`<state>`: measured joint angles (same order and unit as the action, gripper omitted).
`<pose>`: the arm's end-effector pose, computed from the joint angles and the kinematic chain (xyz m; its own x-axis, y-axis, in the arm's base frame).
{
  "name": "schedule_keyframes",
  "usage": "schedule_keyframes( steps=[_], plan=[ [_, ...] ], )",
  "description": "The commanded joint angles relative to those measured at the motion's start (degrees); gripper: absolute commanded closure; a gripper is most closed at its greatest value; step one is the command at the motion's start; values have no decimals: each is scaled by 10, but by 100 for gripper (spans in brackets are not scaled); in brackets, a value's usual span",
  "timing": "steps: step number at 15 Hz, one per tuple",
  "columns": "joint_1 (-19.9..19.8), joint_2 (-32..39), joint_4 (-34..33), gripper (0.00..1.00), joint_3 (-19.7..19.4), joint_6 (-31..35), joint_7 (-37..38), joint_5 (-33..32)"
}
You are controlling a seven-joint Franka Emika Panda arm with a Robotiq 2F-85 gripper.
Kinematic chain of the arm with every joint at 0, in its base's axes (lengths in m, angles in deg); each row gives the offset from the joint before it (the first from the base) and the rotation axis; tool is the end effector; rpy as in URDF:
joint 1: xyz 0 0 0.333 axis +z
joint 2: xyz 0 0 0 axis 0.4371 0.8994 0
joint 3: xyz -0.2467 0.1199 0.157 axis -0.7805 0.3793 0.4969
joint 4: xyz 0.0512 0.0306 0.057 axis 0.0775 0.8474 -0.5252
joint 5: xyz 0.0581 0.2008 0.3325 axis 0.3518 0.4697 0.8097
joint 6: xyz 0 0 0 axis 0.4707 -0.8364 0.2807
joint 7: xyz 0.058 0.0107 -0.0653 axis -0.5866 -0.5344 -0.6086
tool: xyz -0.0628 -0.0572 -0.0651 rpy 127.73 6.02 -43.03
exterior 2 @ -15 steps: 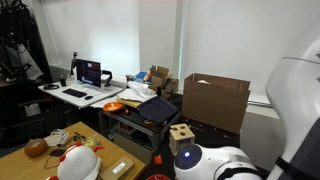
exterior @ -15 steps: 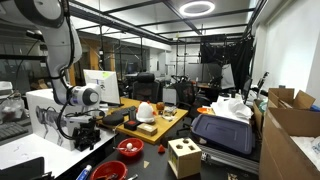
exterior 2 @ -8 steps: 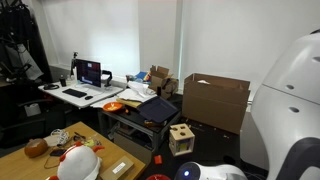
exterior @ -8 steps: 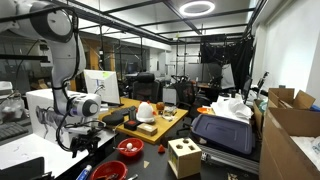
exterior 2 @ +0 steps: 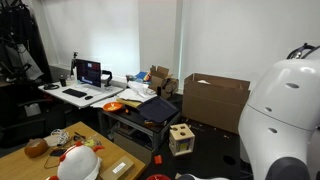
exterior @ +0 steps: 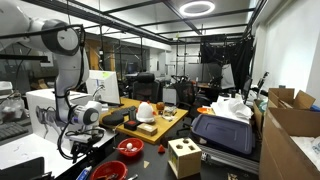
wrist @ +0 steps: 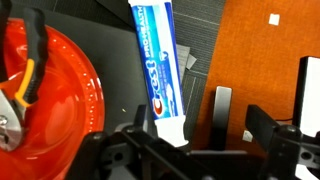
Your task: Put the blue tube on the red bowl at the back
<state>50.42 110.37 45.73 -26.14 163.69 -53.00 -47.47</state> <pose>0.3961 0.3077 -0.0104 0.7472 0.5590 -0.3596 0.5847 -0.8101 -0.0443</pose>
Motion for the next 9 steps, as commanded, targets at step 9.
schedule_keyframes(
  steps=[9],
  plan=[
    [6, 51, -27, 0, -7, 43, -16, 9]
  ],
)
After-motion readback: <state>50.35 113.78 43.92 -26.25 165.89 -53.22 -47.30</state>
